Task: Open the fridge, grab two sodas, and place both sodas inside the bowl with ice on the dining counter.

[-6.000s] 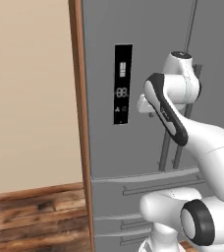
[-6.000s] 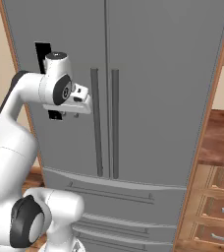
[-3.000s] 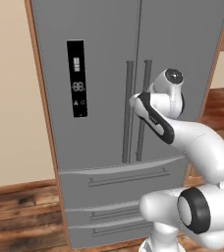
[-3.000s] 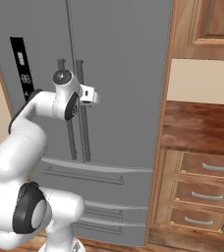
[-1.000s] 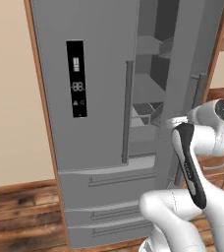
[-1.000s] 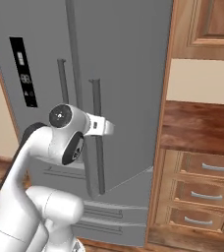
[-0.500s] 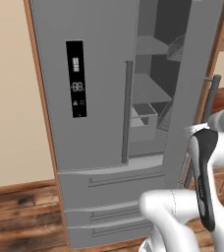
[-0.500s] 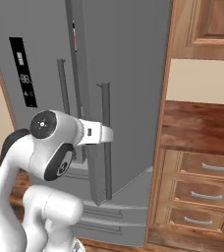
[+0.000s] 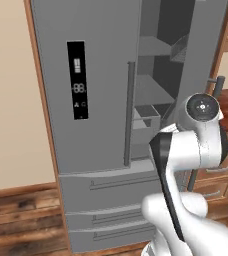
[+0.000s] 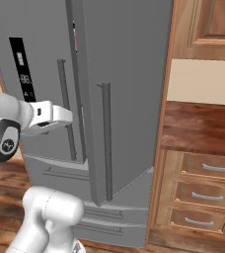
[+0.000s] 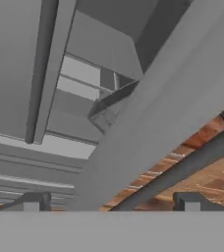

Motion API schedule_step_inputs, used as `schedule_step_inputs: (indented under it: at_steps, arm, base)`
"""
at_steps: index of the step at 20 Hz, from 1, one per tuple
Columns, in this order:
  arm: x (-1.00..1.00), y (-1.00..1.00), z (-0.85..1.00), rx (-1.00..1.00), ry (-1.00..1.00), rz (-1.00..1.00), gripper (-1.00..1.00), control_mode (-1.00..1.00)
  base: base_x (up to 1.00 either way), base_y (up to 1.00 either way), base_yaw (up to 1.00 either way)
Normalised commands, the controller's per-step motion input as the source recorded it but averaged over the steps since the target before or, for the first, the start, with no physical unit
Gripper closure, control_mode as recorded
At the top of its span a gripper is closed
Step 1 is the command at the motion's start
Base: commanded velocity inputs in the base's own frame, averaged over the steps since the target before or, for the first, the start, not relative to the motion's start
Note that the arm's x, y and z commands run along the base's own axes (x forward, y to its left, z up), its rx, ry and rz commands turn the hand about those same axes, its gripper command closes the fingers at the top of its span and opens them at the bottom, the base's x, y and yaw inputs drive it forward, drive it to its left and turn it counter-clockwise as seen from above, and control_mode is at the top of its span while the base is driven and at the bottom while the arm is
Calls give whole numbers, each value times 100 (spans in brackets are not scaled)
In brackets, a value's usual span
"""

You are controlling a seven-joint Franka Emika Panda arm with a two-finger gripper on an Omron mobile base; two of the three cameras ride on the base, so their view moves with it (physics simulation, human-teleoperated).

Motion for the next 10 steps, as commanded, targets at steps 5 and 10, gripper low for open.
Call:
schedule_step_inputs:
  at_steps: [5,10]
  arm:
    - [73,86,0,-22,8,0,-100,-100]
    - [100,11,0,-11,7,0,-100,-100]
  base:
    - [0,0,0]
    - [0,0,0]
